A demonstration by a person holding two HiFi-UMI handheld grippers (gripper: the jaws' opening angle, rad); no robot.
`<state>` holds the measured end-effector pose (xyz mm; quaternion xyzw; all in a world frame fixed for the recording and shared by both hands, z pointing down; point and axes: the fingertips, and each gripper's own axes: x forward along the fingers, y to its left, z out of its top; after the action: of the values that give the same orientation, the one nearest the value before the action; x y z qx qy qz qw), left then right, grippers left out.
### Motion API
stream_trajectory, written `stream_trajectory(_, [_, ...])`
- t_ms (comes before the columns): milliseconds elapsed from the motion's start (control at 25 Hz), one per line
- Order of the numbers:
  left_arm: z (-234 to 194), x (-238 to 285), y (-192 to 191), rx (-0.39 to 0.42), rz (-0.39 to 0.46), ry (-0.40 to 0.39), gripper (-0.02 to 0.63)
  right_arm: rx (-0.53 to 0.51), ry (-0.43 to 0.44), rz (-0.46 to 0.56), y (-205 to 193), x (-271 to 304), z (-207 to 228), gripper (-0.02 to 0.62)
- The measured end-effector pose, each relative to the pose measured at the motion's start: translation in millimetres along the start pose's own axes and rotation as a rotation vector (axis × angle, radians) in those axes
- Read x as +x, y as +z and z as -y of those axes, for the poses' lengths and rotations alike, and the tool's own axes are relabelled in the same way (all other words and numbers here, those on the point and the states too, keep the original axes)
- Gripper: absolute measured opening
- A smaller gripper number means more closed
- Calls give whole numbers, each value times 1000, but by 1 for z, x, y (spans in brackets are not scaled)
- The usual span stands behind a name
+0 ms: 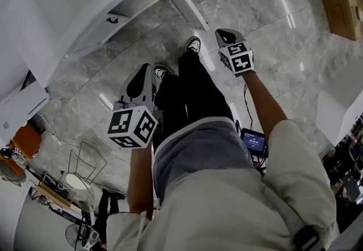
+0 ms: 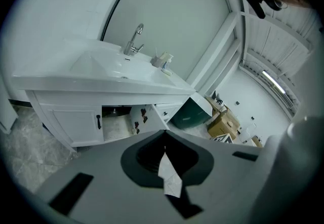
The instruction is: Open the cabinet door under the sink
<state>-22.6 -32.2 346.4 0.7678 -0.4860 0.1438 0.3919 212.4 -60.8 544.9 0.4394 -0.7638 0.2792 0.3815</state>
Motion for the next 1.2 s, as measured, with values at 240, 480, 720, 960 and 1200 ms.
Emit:
stream_trajectory(240, [0,-11,12,-13,40,-2,-2,8,-2,33,16,-27,1,12])
stream_trajectory(480, [-2,-28,14,-14,59,2,-2,12,16,62,30,-54,-10,12])
stream_trajectory(720, [2,-55,11,-42,78,1,-1,45,52,130,54,-80,-34,12])
stream_trajectory(960, [10,-81,15,-61,128,1,-2,75,102,219,84,-115,-65,12])
stream_trajectory(1200, [9,-100,27,-65,170,-15,-2,29,134,278,113,-146,-100,12])
